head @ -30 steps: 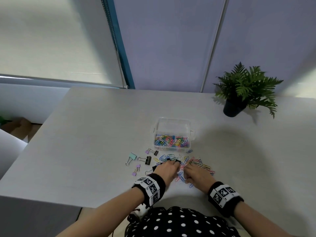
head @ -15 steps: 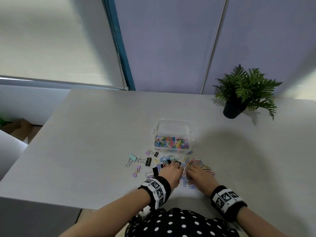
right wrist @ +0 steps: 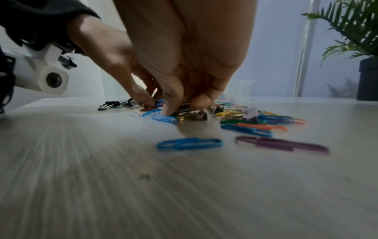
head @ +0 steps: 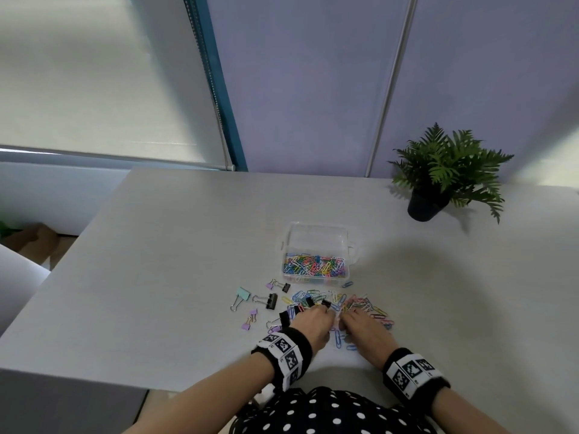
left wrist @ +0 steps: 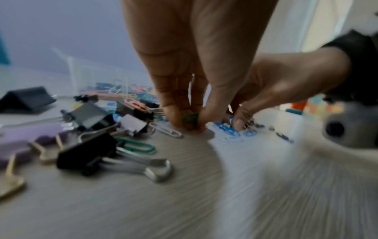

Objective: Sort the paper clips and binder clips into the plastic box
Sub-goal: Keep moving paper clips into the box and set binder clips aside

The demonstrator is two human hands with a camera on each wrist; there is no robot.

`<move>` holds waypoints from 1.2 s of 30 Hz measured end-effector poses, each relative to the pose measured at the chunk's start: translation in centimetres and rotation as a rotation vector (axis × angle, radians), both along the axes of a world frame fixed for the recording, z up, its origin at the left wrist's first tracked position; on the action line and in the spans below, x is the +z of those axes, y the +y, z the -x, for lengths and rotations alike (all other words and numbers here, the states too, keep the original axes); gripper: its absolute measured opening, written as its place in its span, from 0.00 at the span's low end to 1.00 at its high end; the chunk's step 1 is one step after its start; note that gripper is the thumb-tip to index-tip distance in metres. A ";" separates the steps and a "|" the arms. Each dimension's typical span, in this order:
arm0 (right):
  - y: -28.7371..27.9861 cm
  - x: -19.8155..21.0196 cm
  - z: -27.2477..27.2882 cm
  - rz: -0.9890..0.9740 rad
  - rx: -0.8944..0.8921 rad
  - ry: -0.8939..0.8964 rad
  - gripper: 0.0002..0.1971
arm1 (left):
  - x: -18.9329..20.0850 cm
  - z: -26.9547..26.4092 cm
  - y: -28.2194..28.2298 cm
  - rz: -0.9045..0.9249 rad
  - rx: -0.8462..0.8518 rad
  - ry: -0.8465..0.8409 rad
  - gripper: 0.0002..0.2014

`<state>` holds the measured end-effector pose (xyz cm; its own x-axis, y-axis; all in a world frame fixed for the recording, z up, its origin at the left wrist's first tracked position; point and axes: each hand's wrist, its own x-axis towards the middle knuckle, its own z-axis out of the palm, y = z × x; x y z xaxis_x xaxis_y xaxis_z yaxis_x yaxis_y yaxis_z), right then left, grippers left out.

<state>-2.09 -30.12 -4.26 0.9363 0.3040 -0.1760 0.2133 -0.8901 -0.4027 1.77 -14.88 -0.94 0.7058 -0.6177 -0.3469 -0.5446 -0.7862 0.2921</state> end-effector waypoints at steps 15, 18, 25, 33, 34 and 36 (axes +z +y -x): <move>-0.5 2.4 -2.7 -0.203 0.009 0.170 0.10 | 3.8 -9.1 3.7 0.371 0.346 0.315 0.06; -0.5 5.5 -5.4 -0.402 -0.163 0.149 0.09 | 4.5 -10.9 3.0 0.347 0.345 0.271 0.05; 1.4 7.9 -12.9 -0.368 -0.352 0.016 0.05 | 4.3 -13.2 -0.4 0.162 0.296 0.079 0.10; 0.4 7.2 -11.3 -0.329 -0.234 -0.018 0.06 | 4.4 -11.1 0.9 0.234 0.145 -0.058 0.15; -0.1 7.2 -10.0 -0.342 -0.186 -0.049 0.05 | 4.6 -10.0 1.3 0.282 0.084 -0.057 0.14; -1.5 6.5 -6.8 -0.328 -0.053 -0.070 0.05 | 4.6 -7.1 2.1 0.347 -0.105 -0.023 0.13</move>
<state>4.68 -31.66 2.22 0.9588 0.2839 -0.0114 0.2073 -0.7263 -0.6554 8.86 -12.82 3.65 0.6377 -0.7652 -0.0886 -0.6266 -0.5822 0.5181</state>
